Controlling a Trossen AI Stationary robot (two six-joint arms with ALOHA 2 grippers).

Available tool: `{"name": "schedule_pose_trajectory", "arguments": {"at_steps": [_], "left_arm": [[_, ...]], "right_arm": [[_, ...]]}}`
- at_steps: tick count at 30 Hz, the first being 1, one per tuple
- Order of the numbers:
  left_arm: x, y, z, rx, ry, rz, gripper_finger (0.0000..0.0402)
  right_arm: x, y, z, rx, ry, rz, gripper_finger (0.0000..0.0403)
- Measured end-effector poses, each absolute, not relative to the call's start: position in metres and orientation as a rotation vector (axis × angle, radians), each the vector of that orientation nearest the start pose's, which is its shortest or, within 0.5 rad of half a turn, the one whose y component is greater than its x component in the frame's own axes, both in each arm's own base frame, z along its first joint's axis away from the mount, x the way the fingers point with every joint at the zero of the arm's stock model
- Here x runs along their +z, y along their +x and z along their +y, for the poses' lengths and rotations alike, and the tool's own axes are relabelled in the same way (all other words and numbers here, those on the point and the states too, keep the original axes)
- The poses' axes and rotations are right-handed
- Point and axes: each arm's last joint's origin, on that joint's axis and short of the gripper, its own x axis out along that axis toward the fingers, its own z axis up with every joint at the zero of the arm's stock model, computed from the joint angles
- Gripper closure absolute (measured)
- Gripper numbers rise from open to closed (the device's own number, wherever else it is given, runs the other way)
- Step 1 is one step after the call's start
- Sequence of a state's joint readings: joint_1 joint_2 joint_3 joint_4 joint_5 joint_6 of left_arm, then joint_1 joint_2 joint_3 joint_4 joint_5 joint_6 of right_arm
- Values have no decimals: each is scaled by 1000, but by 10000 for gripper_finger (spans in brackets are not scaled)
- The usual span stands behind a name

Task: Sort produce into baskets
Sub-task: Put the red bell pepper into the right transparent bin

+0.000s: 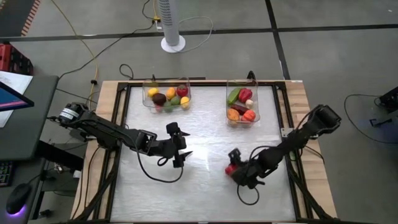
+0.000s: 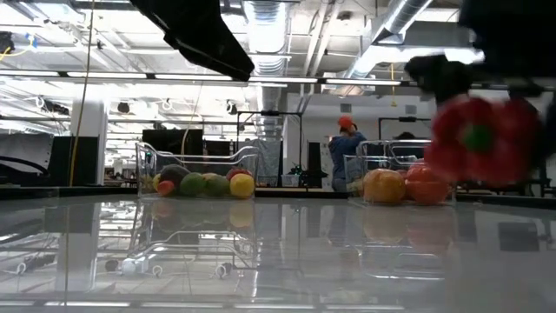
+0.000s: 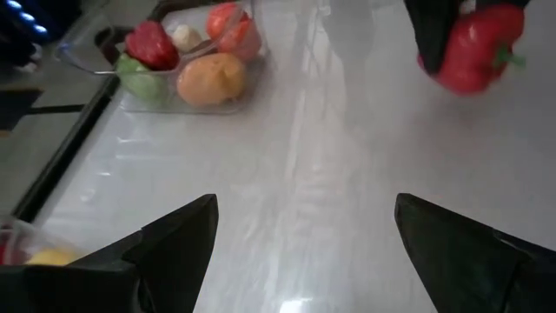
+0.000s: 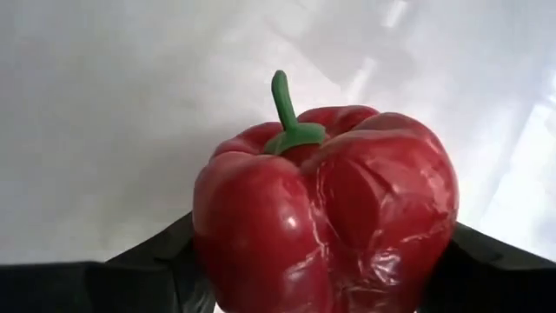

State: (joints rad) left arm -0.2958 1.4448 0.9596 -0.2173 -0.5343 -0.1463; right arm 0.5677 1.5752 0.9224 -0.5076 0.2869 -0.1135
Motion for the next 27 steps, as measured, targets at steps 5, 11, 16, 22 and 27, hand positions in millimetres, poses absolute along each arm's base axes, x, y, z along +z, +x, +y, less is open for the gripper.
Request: {"name": "schedule_pose_trajectory", "arguments": {"at_steps": [5, 11, 16, 22, 27], "left_arm": [[244, 292, -72, 319, 198, 630, 63], [260, 284, -69, 314, 211, 587, 63], [285, 267, -57, 322, 225, 530, 63], [280, 255, -48, 318, 237, 467, 63], [251, 236, -40, 339, 198, 421, 63]], "right_arm": [[228, 240, 123, 81, -656, 1023, 89], [275, 224, 61, -337, -662, 927, 75], [294, 217, 0, -590, -502, 924, 77], [292, 209, -57, -625, -272, 966, 47], [287, 201, -84, -589, -140, 996, 8]]}}
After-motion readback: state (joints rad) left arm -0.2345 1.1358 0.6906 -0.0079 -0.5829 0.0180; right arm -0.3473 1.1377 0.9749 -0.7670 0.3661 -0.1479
